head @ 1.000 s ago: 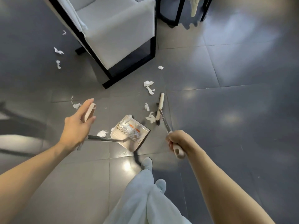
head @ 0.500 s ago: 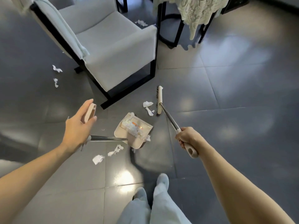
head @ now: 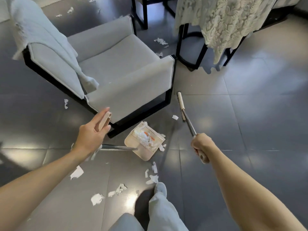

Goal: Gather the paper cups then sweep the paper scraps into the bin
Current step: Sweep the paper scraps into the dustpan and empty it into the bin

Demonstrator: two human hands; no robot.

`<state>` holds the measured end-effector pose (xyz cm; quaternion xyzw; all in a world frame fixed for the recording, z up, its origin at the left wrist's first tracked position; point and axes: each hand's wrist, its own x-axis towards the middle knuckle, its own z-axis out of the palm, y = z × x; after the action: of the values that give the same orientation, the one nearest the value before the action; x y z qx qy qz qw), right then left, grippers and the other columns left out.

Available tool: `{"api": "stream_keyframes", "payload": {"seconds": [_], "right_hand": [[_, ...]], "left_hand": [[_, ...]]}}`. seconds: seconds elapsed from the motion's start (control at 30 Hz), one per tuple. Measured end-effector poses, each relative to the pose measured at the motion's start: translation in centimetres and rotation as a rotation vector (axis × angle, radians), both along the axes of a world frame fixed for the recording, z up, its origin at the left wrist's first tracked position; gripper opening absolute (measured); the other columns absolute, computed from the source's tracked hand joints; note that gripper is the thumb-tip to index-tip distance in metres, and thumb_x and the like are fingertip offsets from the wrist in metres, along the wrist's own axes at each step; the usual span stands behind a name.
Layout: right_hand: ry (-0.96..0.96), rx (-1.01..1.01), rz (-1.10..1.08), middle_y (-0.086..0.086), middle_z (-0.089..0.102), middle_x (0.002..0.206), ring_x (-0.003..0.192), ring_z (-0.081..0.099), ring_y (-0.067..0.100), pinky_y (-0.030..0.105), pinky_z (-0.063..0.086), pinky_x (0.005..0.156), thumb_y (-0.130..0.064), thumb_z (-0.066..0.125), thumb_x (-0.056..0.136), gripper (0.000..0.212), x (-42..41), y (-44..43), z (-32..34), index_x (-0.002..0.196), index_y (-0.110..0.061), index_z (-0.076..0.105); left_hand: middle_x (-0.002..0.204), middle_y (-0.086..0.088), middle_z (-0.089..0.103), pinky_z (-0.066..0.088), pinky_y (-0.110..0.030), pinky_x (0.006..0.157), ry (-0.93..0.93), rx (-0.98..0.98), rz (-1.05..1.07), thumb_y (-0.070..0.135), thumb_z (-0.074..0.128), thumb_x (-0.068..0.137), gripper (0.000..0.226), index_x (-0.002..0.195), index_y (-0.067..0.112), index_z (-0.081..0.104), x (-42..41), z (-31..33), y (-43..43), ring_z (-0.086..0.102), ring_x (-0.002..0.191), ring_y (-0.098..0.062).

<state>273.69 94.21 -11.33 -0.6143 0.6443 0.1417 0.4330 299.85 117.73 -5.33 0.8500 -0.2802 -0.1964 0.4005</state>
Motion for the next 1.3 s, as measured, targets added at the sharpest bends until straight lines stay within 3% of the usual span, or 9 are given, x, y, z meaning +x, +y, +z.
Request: {"api": "stream_keyframes", "payload": {"seconds": [0.1, 0.23, 0.37, 0.47, 0.73, 0.97, 1.07, 1.17, 1.3], "right_hand": [[0.044, 0.066, 0.029, 0.017, 0.057, 0.062, 0.040, 0.044, 0.023, 0.022, 0.036, 0.041, -0.001, 0.041, 0.083, 0.026, 2.2, -3.3, -1.4, 0.068, 0.004, 0.061], [-0.049, 0.200, 0.001, 0.009, 0.052, 0.062, 0.049, 0.045, 0.019, 0.021, 0.037, 0.047, -0.003, 0.051, 0.088, 0.023, 4.5, -5.0, -2.9, 0.064, -0.007, 0.051], [-0.039, 0.316, 0.017, 0.007, 0.047, 0.064, 0.053, 0.044, 0.015, 0.015, 0.038, 0.035, 0.001, 0.049, 0.088, 0.021, 5.6, -3.9, -3.4, 0.070, -0.009, 0.045], [0.084, 0.357, 0.110, 0.010, 0.049, 0.064, 0.059, 0.044, 0.019, 0.024, 0.036, 0.052, -0.003, 0.037, 0.088, 0.020, 5.5, -0.8, -3.2, 0.073, -0.004, 0.051], [0.210, 0.205, 0.270, 0.016, 0.071, 0.087, 0.062, 0.057, 0.026, 0.024, 0.046, 0.056, -0.006, 0.039, 0.084, 0.031, 3.5, 15.6, -1.6, 0.099, 0.001, 0.066], [0.252, 0.163, 0.282, 0.000, 0.059, 0.087, 0.071, 0.054, 0.017, 0.021, 0.037, 0.048, -0.012, 0.044, 0.090, 0.034, 4.6, 32.0, -0.6, 0.122, -0.013, 0.052], [0.214, 0.210, 0.192, -0.003, 0.056, 0.071, 0.053, 0.051, 0.012, 0.019, 0.036, 0.043, -0.013, 0.045, 0.088, 0.037, 5.0, 37.8, 0.0, 0.125, -0.017, 0.051], [0.164, 0.214, 0.160, -0.002, 0.056, 0.071, 0.054, 0.053, 0.012, 0.019, 0.038, 0.046, -0.015, 0.048, 0.085, 0.032, 5.6, 43.1, 0.4, 0.117, -0.019, 0.052], [0.013, 0.300, -0.042, 0.001, 0.053, 0.061, 0.052, 0.051, 0.018, 0.027, 0.044, 0.055, -0.009, 0.050, 0.082, 0.023, 6.5, 49.5, 0.7, 0.103, -0.015, 0.057]], "left_hand": [[0.092, 0.044, 0.060, 0.048, -0.016, 0.072, -0.006, 0.016, 0.011, 0.012, 0.066, 0.087, 0.068, 0.119, 0.069, 0.046, 1.2, -0.7, -1.8, 0.053, 0.058, 0.003], [0.107, 0.039, 0.060, 0.052, -0.040, 0.086, 0.020, 0.015, 0.025, 0.010, 0.064, 0.088, 0.064, 0.123, 0.062, 0.049, 2.4, -1.0, -2.6, 0.062, 0.082, -0.005], [0.102, 0.045, 0.058, 0.046, -0.020, 0.082, 0.005, 0.036, -0.045, 0.011, 0.065, 0.089, 0.067, 0.117, 0.070, 0.047, 4.3, -0.9, -2.6, 0.053, 0.100, -0.002], [0.101, 0.040, 0.060, 0.041, -0.013, 0.083, 0.024, 0.043, -0.086, 0.011, 0.065, 0.089, 0.067, 0.115, 0.071, 0.048, 5.2, -1.1, -1.5, 0.049, 0.103, 0.006], [0.090, 0.047, 0.059, 0.043, -0.019, 0.079, 0.037, 0.055, -0.237, 0.014, 0.065, 0.088, 0.068, 0.110, 0.075, 0.046, 9.5, -1.4, 7.1, 0.057, 0.073, 0.018], [0.099, 0.043, 0.060, 0.048, -0.029, 0.083, 0.082, 0.020, -0.318, 0.012, 0.063, 0.089, 0.062, 0.118, 0.065, 0.051, 13.2, -1.2, 17.0, 0.057, 0.066, 0.009], [0.103, 0.024, 0.066, 0.050, -0.035, 0.083, 0.080, 0.021, -0.313, 0.012, 0.063, 0.089, 0.062, 0.120, 0.064, 0.050, 14.5, -1.0, 21.2, 0.054, 0.060, 0.003], [0.098, 0.003, 0.068, 0.053, -0.040, 0.079, 0.057, 0.055, -0.335, 0.015, 0.062, 0.089, 0.061, 0.122, 0.064, 0.048, 15.6, -1.0, 25.4, 0.052, 0.056, -0.001], [0.093, 0.019, 0.064, 0.050, -0.032, 0.064, 0.011, 0.099, -0.352, 0.018, 0.061, 0.089, 0.060, 0.123, 0.066, 0.046, 16.7, -0.7, 31.7, 0.052, 0.051, -0.005]]}}
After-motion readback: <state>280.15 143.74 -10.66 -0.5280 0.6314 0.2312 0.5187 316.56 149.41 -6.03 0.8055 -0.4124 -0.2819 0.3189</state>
